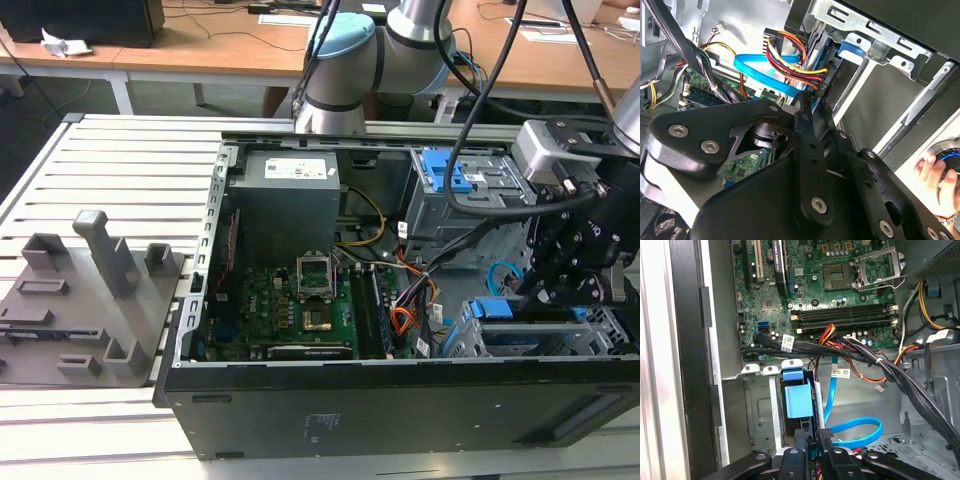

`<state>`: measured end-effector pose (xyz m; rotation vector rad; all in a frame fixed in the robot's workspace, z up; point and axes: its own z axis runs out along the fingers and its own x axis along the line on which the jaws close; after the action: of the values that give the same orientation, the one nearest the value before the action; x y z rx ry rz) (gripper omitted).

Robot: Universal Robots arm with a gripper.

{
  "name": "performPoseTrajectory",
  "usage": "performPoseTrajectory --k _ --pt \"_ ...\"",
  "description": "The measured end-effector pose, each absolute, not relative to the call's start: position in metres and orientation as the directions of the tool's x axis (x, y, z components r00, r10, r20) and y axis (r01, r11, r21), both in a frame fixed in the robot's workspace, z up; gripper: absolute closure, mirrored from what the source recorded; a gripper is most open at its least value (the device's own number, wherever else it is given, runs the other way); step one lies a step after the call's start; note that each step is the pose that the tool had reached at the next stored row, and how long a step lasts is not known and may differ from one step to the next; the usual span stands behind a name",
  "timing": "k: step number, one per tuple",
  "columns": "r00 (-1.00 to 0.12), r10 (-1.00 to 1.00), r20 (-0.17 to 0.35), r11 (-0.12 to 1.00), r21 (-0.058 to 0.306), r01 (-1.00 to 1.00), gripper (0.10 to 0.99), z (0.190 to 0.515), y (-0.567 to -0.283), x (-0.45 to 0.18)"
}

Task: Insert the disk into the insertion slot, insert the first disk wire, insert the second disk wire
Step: 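Insert the second disk wire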

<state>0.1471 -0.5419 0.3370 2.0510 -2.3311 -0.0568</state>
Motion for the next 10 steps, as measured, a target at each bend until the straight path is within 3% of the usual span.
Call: performPoseTrajectory --k 9,10 --pt "-0.127 -0.992 0.003 0.127 0.051 -0.991 0.847 0.370 -0.540 0.147" --pt "-0.127 -0.992 0.003 0.127 0.051 -0.991 0.929 0.372 -0.540 0.147"
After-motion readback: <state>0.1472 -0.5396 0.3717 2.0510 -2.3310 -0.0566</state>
